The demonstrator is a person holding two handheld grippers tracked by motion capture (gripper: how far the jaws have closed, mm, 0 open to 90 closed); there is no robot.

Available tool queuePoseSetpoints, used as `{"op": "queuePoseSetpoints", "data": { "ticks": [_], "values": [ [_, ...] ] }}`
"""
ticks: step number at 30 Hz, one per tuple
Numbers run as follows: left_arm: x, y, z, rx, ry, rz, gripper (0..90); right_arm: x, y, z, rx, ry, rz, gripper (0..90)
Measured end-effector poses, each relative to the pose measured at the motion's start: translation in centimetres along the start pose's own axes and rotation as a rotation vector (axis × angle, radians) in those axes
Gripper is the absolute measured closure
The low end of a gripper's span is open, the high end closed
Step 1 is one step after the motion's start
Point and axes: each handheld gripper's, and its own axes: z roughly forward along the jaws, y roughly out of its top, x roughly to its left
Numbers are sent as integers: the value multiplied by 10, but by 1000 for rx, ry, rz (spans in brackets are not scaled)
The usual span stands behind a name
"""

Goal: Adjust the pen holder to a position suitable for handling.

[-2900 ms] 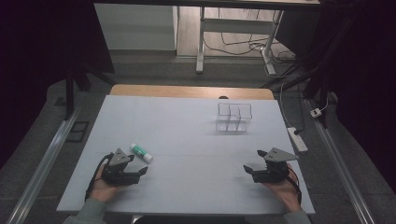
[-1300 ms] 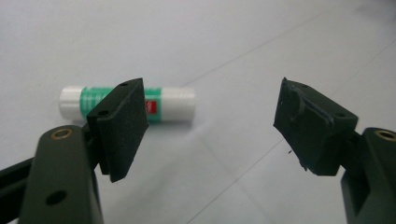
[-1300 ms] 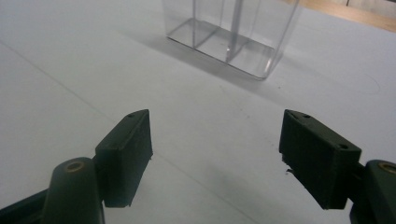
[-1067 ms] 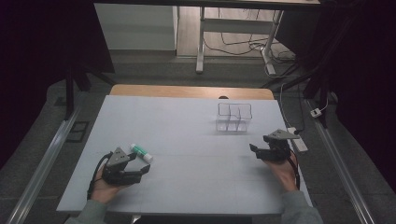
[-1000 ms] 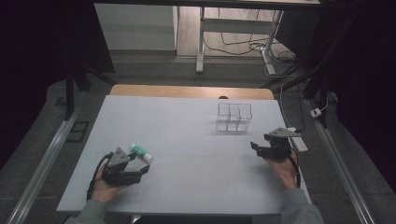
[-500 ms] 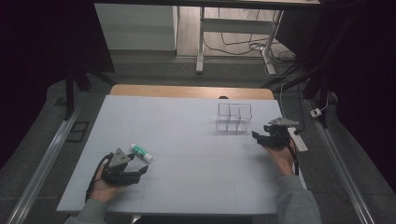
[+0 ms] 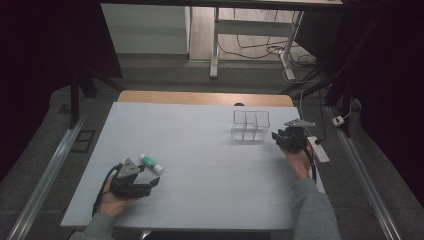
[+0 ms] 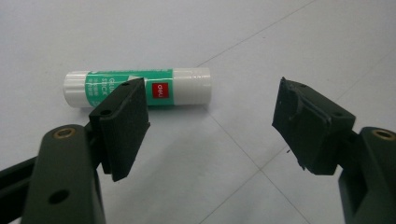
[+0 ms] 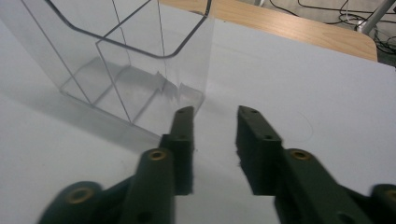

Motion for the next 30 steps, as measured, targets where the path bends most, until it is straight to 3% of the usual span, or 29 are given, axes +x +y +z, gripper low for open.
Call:
{"op": "queuePoseSetpoints", "data": {
  "ticks": [6, 19, 30],
  "values": [
    [0, -1, 2, 13, 10, 13, 265, 2, 5, 11, -1, 15, 2, 891],
    [-1, -2, 5, 17, 14, 36, 260, 4, 15, 24, 10, 14, -24, 894],
    [-1, -2, 6, 22, 16, 40, 260, 3, 14, 27, 11, 21, -12, 894]
  ]
}}
